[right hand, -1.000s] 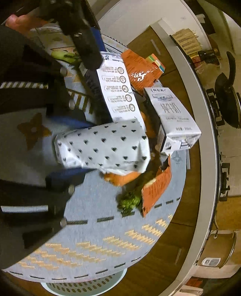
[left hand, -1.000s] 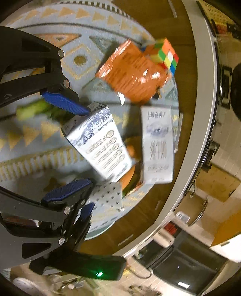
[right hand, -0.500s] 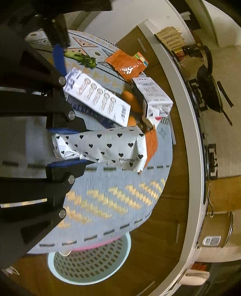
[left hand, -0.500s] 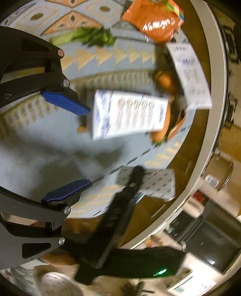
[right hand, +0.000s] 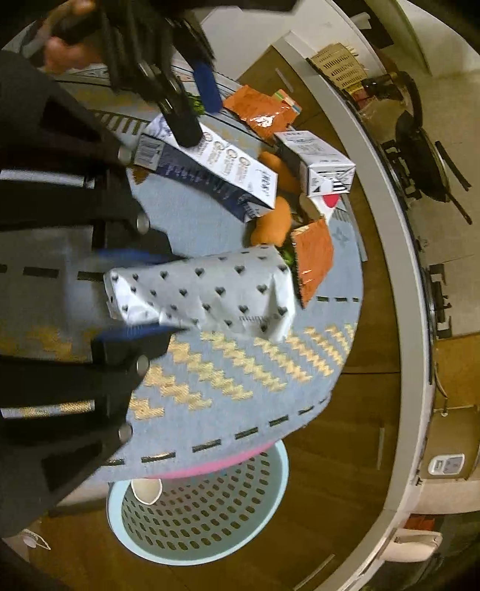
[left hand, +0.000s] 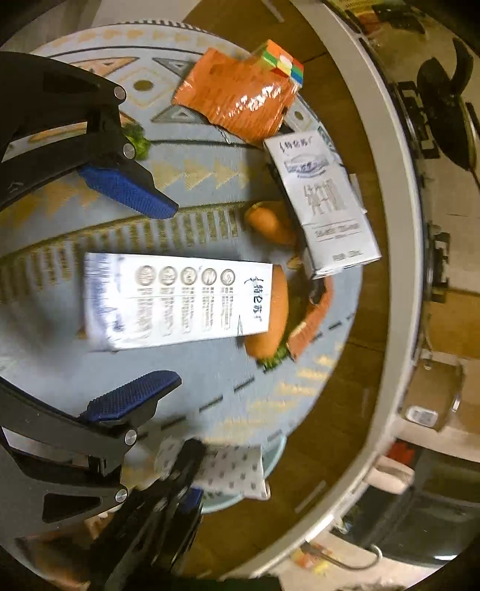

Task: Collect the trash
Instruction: 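Grasp the white milk carton with the left tool while the right tool lifts the paper bag, then move both items over the blue basket and open both tools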

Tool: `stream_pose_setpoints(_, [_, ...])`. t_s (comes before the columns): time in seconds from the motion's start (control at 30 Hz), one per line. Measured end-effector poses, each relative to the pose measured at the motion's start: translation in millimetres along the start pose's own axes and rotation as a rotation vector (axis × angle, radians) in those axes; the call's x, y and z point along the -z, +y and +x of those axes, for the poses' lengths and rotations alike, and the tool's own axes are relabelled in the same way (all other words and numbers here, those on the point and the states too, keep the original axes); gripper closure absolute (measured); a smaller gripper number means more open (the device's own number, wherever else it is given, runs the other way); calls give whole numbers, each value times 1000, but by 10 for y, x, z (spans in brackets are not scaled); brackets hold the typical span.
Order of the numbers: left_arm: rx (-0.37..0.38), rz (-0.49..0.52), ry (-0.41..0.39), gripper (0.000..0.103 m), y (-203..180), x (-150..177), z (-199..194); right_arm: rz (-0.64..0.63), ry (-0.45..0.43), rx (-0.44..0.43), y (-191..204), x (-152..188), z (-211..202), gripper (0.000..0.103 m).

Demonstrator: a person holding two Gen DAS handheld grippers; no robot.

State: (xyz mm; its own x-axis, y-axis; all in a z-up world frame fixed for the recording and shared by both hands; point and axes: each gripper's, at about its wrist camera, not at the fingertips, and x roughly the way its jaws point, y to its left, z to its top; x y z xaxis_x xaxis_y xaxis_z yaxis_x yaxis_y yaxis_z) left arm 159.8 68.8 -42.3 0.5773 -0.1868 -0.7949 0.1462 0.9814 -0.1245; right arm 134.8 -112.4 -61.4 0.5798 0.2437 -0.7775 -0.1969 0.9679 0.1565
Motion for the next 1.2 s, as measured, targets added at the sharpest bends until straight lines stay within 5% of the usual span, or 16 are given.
stream_pose_setpoints(0.03, [4, -2, 17, 21, 5, -37, 82, 9, 0, -3, -24, 8, -4, 41])
stream_pose_setpoints(0.07, [11, -7, 27, 21, 5, -57, 128, 18, -9, -3, -50, 12, -21, 37])
stream_pose_setpoints(0.27, [-2, -13, 78, 23, -55, -115, 341, 37, -19, -16, -149, -23, -46, 37])
stream_pose_setpoints(0.43, [-49, -4, 95, 48, -91, -80, 454, 22, 1, -18, -91, -48, 62, 37])
stream_pose_setpoints(0.57, [-29, -15, 67, 50, -115, -16, 377, 20, 23, -23, -58, -108, 214, 38])
stream_pose_setpoints(0.87, [24, -46, -41, 50, -115, 63, -68, 10, 31, -23, -78, -91, 254, 81])
stream_pose_setpoints(1.2, [122, 0, -175, 50, -478, -128, -497, 46, -133, 51, -375, -209, -323, 82])
